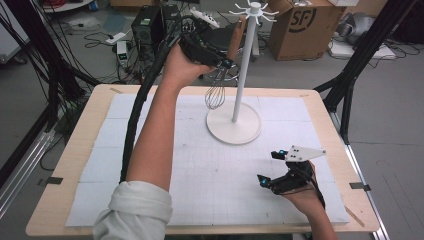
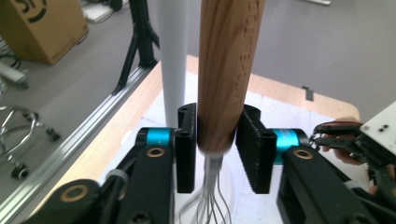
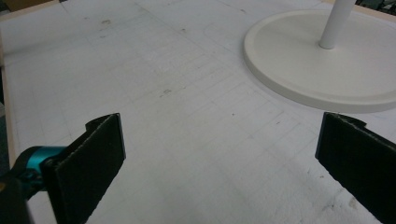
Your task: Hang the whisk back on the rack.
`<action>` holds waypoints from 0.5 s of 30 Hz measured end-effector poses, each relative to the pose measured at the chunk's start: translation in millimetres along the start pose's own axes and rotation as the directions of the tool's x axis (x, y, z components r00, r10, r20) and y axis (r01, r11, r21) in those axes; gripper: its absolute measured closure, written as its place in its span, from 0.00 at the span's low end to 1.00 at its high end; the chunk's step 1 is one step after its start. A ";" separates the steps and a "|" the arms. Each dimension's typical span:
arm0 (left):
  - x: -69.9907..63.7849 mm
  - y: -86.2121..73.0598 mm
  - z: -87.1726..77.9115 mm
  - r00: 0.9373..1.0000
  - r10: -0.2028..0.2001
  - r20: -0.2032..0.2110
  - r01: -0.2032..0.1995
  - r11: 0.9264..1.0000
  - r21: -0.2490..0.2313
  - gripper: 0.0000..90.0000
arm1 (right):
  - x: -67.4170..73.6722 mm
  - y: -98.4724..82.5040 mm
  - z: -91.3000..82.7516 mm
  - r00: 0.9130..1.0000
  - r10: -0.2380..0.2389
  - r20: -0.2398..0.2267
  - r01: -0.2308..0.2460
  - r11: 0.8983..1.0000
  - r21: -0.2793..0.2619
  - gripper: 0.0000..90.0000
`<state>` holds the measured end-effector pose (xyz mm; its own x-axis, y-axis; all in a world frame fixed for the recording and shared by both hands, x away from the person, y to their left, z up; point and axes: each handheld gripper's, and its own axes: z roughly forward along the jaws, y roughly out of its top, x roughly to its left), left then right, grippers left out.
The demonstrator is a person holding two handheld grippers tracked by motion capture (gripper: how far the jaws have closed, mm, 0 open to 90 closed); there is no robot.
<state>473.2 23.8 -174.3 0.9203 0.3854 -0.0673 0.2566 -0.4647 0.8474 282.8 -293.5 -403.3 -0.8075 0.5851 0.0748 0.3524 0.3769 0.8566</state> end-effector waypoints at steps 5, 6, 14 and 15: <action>2.5 -7.7 -1.5 1.000 -0.019 0.000 0.019 1.000 0.007 0.56 | -0.1 0.3 0.4 1.000 -0.006 0.007 0.006 1.000 -0.003 0.00; 2.4 -9.2 -2.3 1.000 -0.022 -0.002 0.022 1.000 0.012 0.55 | 0.3 0.4 0.5 1.000 -0.006 0.005 0.006 1.000 0.000 0.00; -2.2 -23.2 -12.5 1.000 -0.018 0.006 0.018 1.000 0.024 0.44 | 2.5 1.6 1.6 1.000 -0.017 0.004 0.017 1.000 0.002 0.01; -3.1 -24.8 -13.7 1.000 -0.012 0.003 0.012 0.999 0.030 0.44 | 2.7 2.0 1.6 1.000 -0.020 0.004 0.020 1.000 0.000 0.01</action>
<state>460.0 45.0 -187.9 0.9179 0.3887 -0.0791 0.2763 -0.4834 0.8306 282.0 -290.1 -402.3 -0.8127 0.5800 0.0559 0.3363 0.3885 0.8579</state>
